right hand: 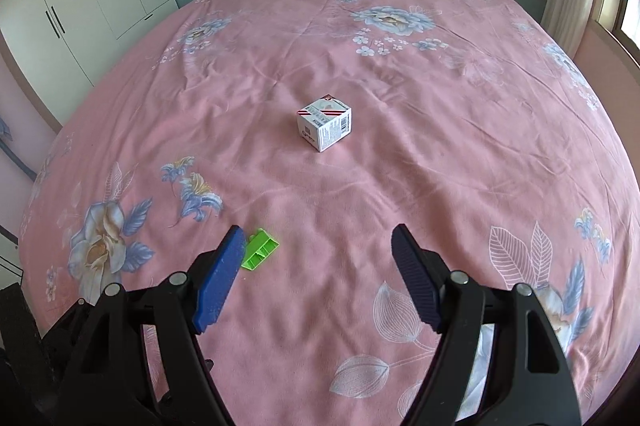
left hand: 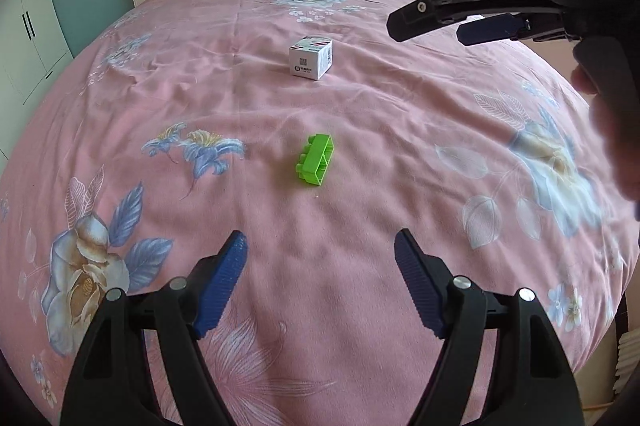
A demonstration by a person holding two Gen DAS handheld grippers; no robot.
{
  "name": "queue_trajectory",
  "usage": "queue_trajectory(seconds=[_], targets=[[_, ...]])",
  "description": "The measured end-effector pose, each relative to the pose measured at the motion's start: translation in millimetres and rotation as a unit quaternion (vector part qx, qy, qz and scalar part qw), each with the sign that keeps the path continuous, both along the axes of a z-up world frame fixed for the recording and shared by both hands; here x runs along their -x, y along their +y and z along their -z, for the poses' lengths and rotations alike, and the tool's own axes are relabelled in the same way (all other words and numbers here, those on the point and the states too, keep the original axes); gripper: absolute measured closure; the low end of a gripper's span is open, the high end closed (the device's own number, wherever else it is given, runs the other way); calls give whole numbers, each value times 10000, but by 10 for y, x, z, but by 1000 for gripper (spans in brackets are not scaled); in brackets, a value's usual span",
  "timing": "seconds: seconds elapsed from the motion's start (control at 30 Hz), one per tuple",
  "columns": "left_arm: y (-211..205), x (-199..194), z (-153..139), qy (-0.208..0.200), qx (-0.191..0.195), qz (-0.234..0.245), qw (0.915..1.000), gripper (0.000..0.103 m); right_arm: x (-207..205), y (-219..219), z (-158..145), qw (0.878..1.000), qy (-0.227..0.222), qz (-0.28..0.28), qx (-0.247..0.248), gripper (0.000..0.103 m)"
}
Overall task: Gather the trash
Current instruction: 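Grasp the lime lego brick with the left tool while the right tool grasps the white medicine box, then carry the lego brick and medicine box to the trash bin with both tools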
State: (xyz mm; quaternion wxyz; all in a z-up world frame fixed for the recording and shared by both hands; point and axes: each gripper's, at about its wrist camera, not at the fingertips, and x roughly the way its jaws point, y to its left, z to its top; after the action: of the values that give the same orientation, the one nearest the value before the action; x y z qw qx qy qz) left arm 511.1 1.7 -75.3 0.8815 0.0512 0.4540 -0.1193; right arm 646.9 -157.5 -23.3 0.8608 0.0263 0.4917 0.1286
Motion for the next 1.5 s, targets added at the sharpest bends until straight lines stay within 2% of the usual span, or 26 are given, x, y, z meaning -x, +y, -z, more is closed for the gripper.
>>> queue_trajectory(seconds=[0.2,0.4,0.53,0.6,0.67,0.77,0.83,0.87,0.9,0.97,1.23,1.37,1.5], targets=[[-21,-432,224,-115,124,5,9999,25,-902,-17,389,9932,681,574,-746,28],[-80,-686,402,-281,180,243,9991,25,-1652,-6,802,9732,1413,1297,-1267,27],[-102,-826,521,-280,171,360,9988,29,-1958,133,1015,9671,1658,1538,-1168,27],[-107,-883,591,-167,254,475,9984,43,-2079,230,1135,9651,1849,1553,-1015,27],[-115,-934,667,-70,254,503,9984,50,-2166,304,1255,9624,2015,1618,-834,27],[-89,-989,720,-67,356,439,9984,53,-2251,379,1342,9651,1967,1631,-569,27],[-88,-1019,720,-67,406,404,9983,63,-2272,439,1374,9693,1911,1509,-333,31],[-83,-1053,727,-50,458,393,9982,73,-2255,470,1370,9720,1849,1441,-142,44],[-80,-1069,730,-27,492,378,9981,80,-2253,503,1369,9747,1779,1347,128,44],[-58,-1085,735,7,605,308,9977,80,-2214,528,1368,9779,1703,1175,290,56],[-49,-980,541,-20,479,51,9988,80,-1838,373,1187,9844,1466,794,570,56],[-59,-829,184,-192,249,-69,9995,80,-1546,225,874,9871,1261,679,722,56],[-45,-640,-283,-297,-120,-398,9987,80,-1076,31,346,9916,829,539,838,56]])
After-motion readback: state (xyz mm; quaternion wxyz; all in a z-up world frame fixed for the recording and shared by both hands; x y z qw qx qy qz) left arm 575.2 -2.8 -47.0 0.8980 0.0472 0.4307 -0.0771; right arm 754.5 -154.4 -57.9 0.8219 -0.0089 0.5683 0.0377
